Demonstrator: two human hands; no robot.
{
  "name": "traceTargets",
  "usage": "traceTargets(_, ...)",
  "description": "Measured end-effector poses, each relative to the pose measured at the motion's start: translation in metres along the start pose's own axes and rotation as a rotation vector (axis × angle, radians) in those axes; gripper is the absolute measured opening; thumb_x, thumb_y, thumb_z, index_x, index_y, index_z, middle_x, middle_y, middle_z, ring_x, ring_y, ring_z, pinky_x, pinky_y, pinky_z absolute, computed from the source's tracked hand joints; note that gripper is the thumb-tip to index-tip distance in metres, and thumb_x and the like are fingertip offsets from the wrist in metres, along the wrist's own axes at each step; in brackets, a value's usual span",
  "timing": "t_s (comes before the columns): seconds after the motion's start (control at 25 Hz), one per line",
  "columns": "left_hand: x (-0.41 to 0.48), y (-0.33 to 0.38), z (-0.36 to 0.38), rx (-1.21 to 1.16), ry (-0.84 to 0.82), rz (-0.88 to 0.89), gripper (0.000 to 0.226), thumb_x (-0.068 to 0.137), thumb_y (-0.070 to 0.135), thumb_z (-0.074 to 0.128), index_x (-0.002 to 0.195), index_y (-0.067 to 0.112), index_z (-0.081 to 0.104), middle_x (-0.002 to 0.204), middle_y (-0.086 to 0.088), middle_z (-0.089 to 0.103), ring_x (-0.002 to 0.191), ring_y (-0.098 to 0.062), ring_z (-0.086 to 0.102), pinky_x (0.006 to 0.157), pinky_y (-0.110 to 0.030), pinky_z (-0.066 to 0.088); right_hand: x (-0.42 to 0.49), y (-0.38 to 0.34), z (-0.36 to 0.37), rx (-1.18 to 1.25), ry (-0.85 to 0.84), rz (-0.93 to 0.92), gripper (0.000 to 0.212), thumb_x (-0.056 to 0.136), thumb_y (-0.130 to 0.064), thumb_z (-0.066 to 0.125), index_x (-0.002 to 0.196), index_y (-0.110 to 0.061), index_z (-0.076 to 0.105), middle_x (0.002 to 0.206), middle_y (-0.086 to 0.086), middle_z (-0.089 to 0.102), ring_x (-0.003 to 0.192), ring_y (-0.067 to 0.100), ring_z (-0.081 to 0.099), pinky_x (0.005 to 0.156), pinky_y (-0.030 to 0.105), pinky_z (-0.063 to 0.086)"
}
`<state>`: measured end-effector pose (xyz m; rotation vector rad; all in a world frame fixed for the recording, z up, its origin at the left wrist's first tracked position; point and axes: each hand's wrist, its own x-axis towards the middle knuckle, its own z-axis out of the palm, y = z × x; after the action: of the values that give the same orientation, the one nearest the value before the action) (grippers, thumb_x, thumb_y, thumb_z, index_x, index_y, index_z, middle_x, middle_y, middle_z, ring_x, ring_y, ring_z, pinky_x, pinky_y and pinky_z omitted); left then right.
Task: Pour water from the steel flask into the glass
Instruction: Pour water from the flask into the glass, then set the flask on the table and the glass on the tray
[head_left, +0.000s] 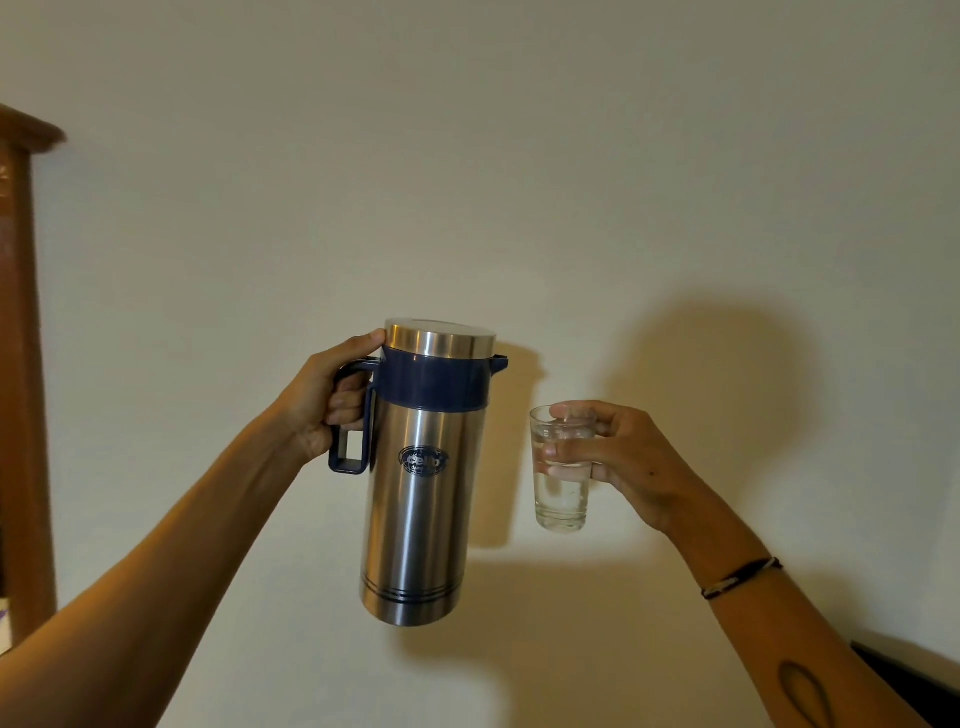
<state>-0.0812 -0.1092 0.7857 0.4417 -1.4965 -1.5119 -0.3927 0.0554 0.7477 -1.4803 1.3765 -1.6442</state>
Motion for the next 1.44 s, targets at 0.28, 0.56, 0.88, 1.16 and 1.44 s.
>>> traceTargets(0.28,-0.02,-0.04,-0.02,-0.015,0.03,0.035,0.043,0.079,0.051,0.077,0.048,0.027,0.062,0.039,0.012,0.031,0.031,-0.003,0.024,0.044,-0.026,0.012,-0.012,0.024,0.01,-0.018,0.009,0.015,0.06,0.064,-0.007,0.102,0.12,-0.015,0.082,0.117,0.011,0.086,0.117,0.038,0.08,0.108,0.06,0.061)
traceTargets(0.56,-0.09,-0.212,-0.068,-0.019,0.163,-0.036,0.046,0.094,0.037,0.067,0.056,0.012,0.059,0.042,0.013,0.04,0.035,-0.001,0.032,0.038,-0.014,0.029,-0.07,0.159,0.035,-0.029,0.015,0.175,0.07,0.061,-0.005,0.102,0.127,-0.014,0.078,0.123,0.009,0.084,0.112,0.025,0.081,0.094,0.037,0.066)
traceTargets(0.88,-0.225,-0.455,-0.107,0.024,0.333,-0.382,0.087,0.078,0.057,0.085,0.048,-0.012,0.041,0.038,-0.009,0.031,0.038,-0.015,0.025,0.041,-0.03,0.017,-0.191,0.392,0.073,-0.139,0.001,0.546,0.075,0.068,0.008,0.099,0.13,-0.024,0.069,0.132,0.001,0.075,0.12,0.012,0.074,0.089,0.022,0.064)
traceTargets(1.16,-0.343,-0.651,-0.132,0.08,0.345,-0.619,0.1,0.063,0.069,0.094,0.056,-0.018,0.043,0.05,-0.024,0.023,0.04,-0.036,0.021,0.045,-0.036,0.021,-0.334,0.615,0.106,-0.225,-0.028,0.803,0.08,0.069,0.004,0.099,0.127,-0.04,0.064,0.131,-0.014,0.072,0.118,-0.008,0.067,0.095,0.016,0.059)
traceTargets(1.44,-0.416,-0.762,-0.145,0.19,0.304,-0.694,0.046,0.083,0.035,0.077,0.047,0.012,0.059,0.042,0.006,0.043,0.041,-0.018,0.036,0.044,-0.055,0.035,-0.451,0.735,0.135,-0.328,-0.079,0.967,0.079,0.075,0.006,0.096,0.141,-0.018,0.059,0.144,0.004,0.064,0.136,0.025,0.059,0.115,0.055,0.054)
